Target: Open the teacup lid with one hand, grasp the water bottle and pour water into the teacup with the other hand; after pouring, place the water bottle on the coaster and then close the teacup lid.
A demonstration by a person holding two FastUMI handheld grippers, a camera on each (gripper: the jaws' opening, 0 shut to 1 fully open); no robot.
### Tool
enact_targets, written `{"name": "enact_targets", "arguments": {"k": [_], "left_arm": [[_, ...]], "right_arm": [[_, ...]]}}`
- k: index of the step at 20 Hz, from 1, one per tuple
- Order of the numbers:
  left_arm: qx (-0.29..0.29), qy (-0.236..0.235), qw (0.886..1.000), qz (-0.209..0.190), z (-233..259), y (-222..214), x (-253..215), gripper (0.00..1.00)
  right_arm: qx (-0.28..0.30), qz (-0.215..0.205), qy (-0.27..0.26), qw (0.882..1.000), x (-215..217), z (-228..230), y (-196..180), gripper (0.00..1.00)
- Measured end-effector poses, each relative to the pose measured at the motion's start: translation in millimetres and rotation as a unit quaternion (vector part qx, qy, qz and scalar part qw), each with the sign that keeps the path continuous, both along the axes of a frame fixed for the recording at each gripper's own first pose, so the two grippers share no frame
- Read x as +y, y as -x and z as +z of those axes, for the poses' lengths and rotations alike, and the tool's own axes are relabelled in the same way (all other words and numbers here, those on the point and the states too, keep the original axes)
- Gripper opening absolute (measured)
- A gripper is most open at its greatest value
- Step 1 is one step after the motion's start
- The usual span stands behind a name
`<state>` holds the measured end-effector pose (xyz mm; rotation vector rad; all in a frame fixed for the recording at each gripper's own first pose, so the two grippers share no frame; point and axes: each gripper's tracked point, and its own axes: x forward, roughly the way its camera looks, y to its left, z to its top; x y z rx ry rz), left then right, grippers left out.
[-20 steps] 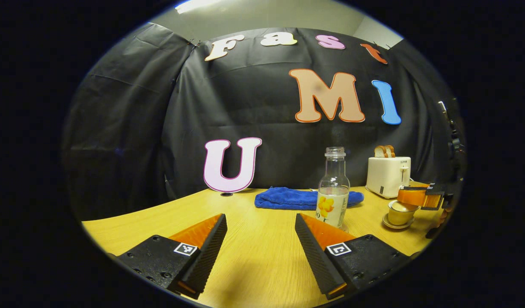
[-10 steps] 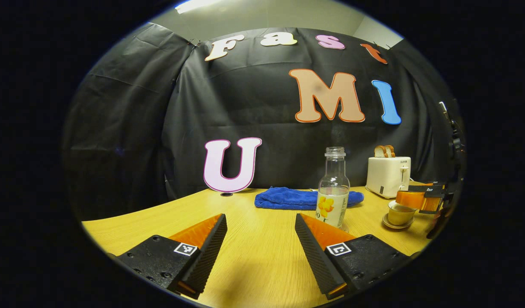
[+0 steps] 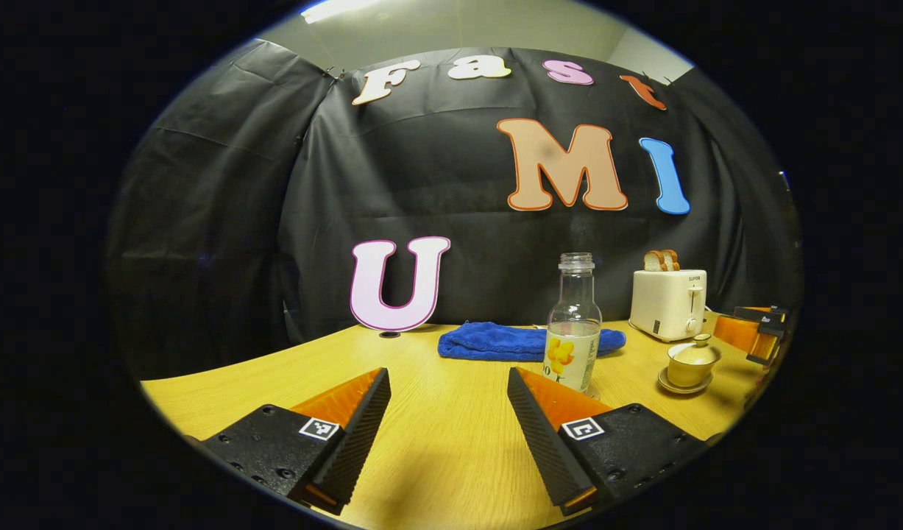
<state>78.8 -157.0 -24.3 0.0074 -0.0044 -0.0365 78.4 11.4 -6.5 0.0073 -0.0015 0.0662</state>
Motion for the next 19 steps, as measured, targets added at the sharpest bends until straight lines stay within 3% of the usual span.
{"name": "enact_targets", "arguments": {"k": [3,8,10,11,13,14,15,16,19], "left_arm": [[0.000,0.000,1.000,0.000,0,0,0,0.93],[-0.001,-0.001,1.000,0.000,0,0,0,0.93],[-0.001,-0.001,1.000,0.003,0,1,2,0.93],[0.000,-0.001,1.000,0.005,0,0,2,0.93],[0.000,0.000,1.000,0.008,0,0,2,0.93],[0.000,0.000,1.000,0.008,-1,1,2,0.93],[-0.001,-0.001,1.000,0.008,0,1,2,0.93],[-0.001,-0.001,1.000,0.008,-1,0,2,0.93],[-0.001,-0.001,1.000,0.008,0,1,2,0.93]], "right_arm": [[-0.002,-0.042,0.001,0.999,-25,2,18,0.92],[-0.005,-0.114,0.004,0.993,-63,3,46,0.84],[-0.007,-0.137,0.005,0.991,-73,5,54,0.88],[-0.008,-0.142,0.005,0.990,-74,5,56,0.92],[-0.007,-0.143,0.005,0.990,-73,5,59,0.84],[-0.007,-0.143,0.005,0.990,-74,5,59,0.88],[-0.007,-0.143,0.005,0.990,-73,5,60,0.84],[-0.007,-0.143,0.005,0.990,-73,5,60,0.88],[-0.007,-0.143,0.005,0.990,-74,5,59,0.88]]}}
